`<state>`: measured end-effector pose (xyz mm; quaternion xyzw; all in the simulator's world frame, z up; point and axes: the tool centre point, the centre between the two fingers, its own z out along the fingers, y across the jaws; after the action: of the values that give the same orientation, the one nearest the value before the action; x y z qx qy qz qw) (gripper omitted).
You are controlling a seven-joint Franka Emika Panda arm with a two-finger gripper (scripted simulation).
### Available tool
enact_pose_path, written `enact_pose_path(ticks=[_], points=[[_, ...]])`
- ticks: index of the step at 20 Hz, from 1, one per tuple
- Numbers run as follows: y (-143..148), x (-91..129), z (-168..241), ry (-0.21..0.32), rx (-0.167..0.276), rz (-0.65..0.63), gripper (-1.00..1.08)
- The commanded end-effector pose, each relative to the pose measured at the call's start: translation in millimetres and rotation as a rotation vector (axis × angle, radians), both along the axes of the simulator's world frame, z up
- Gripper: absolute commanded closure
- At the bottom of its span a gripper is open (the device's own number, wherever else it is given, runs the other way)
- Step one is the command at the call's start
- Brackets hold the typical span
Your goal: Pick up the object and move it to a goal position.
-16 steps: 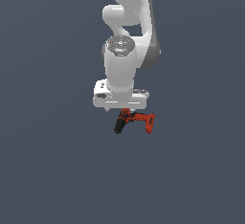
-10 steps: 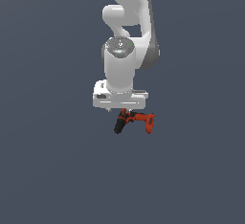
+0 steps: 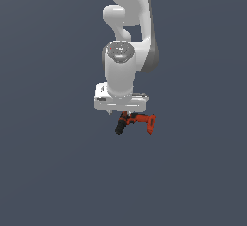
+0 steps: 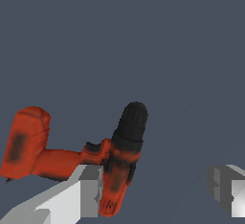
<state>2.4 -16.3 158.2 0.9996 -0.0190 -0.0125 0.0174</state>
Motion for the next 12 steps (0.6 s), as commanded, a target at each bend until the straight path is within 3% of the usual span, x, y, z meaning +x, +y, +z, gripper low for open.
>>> enact_pose_path(ticks=[1,12], points=[[0,0,-8,0.002,0.001,-0.022,-0.6],[3,2,-70,0.012,0.002,-0.213,-0.6]])
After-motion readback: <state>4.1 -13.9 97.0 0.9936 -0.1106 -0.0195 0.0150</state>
